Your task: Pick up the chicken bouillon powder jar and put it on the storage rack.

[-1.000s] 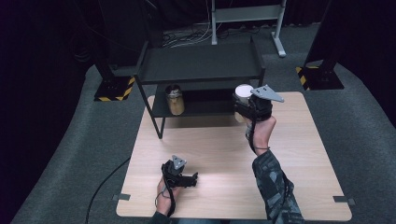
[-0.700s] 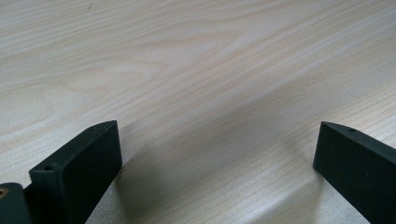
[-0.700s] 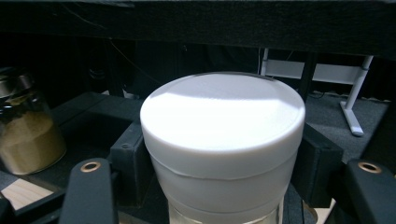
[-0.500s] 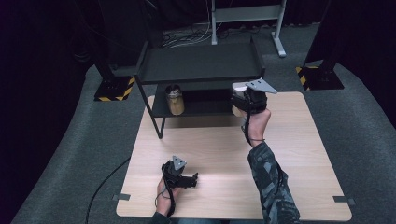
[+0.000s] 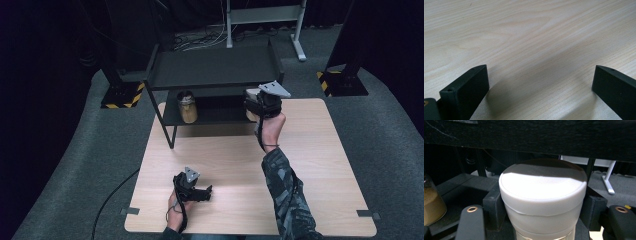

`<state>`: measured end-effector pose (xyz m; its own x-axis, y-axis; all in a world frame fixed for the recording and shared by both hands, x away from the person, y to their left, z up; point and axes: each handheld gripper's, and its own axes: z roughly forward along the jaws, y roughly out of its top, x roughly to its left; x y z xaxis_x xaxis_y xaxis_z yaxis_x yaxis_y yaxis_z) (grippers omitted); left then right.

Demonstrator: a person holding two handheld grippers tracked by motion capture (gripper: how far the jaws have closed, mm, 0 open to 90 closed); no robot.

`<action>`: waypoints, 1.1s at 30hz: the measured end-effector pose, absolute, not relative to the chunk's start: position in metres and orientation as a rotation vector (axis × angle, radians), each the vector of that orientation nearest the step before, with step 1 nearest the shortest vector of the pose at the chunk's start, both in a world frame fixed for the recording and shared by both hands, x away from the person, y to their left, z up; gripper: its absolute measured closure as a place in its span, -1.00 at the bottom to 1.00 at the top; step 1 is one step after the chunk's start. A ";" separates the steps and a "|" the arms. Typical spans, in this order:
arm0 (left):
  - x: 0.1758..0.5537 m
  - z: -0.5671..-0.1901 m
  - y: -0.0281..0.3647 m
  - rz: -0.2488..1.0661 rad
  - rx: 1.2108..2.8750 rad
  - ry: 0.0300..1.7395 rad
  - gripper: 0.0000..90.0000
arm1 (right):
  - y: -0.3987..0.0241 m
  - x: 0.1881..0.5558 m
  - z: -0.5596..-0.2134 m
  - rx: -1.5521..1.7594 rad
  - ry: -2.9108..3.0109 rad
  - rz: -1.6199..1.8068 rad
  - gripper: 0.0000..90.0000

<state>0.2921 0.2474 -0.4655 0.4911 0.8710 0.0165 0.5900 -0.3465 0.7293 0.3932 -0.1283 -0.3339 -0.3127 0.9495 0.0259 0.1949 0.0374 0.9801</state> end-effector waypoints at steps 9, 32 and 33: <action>0.292 -0.465 0.247 0.543 2.069 1.198 -0.99 | -0.125 0.390 -0.340 1.205 1.554 1.345 -0.27; 0.293 -0.465 0.246 0.538 2.077 1.195 -0.99 | -0.116 0.387 -0.345 1.224 1.510 1.318 -0.44; 0.293 -0.465 0.246 0.538 2.077 1.195 -0.99 | -0.116 0.386 -0.345 1.224 1.510 1.318 -0.47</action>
